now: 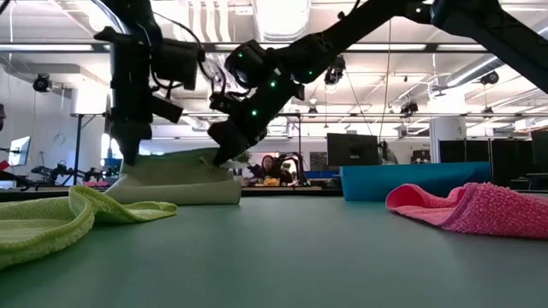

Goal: Fold microfiber towels
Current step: Fold the light green microfiber cloth

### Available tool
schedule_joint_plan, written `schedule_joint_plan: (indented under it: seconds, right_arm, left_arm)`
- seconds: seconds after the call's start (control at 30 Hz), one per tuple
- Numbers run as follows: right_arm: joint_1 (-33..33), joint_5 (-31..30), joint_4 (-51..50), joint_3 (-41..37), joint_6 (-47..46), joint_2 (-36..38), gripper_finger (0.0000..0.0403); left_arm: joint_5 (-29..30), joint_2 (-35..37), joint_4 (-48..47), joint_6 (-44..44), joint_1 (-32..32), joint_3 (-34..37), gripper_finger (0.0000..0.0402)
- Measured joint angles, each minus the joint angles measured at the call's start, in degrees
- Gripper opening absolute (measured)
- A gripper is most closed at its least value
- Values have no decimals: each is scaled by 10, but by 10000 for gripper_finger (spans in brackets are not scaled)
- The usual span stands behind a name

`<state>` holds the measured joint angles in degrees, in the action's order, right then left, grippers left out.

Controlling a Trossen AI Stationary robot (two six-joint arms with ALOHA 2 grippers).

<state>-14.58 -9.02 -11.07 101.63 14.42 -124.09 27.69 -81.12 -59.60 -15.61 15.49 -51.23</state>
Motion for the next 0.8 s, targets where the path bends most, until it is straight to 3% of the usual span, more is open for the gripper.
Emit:
schedule_joint_plan:
  seconds: [0.43,0.8]
  right_arm:
    - [-4,0,22,-17,36,0,13]
    - [-6,15,35,-15,32,0,105]
  left_arm:
    - [14,-49,19,12,35,1,9]
    - [17,-49,22,13,38,-2,18]
